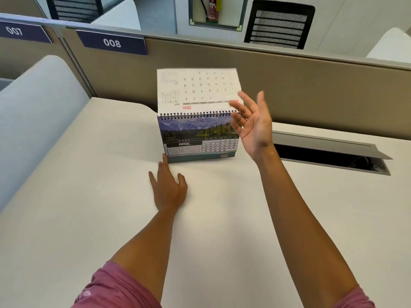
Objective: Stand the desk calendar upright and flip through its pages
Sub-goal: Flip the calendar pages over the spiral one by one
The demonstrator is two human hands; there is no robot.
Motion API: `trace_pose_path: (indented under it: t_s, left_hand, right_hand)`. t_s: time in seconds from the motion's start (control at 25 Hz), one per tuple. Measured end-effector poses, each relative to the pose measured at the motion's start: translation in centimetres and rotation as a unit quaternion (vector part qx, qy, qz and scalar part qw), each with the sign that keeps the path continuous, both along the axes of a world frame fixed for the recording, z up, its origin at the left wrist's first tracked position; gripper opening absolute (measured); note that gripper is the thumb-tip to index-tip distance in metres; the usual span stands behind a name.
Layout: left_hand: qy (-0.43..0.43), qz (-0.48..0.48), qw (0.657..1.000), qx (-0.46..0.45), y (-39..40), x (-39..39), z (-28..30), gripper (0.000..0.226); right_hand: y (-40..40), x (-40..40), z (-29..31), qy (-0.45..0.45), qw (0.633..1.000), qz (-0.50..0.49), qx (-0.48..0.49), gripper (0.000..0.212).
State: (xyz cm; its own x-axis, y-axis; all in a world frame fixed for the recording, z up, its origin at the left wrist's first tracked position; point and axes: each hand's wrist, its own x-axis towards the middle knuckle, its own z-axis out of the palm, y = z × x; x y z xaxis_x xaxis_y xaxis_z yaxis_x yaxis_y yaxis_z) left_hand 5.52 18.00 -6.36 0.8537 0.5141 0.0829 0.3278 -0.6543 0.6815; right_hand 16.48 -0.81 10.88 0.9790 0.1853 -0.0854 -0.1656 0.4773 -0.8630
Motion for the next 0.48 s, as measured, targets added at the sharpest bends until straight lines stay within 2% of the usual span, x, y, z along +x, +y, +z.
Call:
trace_pose_path:
  t_s: [0.08, 0.2, 0.36, 0.48]
  left_hand:
    - [-0.001, -0.001, 1.000, -0.002, 0.0, 0.0, 0.0, 0.073]
    - [-0.006, -0.002, 1.000, -0.005, 0.0, 0.0, -0.1, 0.073]
    - [-0.006, -0.004, 1.000, 0.001, 0.1, 0.1, -0.5, 0.073]
    - [-0.007, 0.002, 1.000, -0.001, 0.0, 0.0, -0.4, 0.072]
  right_hand:
    - [0.0, -0.2, -2.7, -0.018, 0.982, -0.136, -0.129, 0.028]
    - [-0.4, -0.5, -6.7, -0.007, 0.942, -0.231, -0.244, 0.022]
    - [-0.8, -1.3, -10.8, 0.001, 0.914, -0.170, -0.369, 0.038]
    - [-0.7, -1.9, -12.1, -0.003, 0.898, -0.131, -0.420, 0.047]
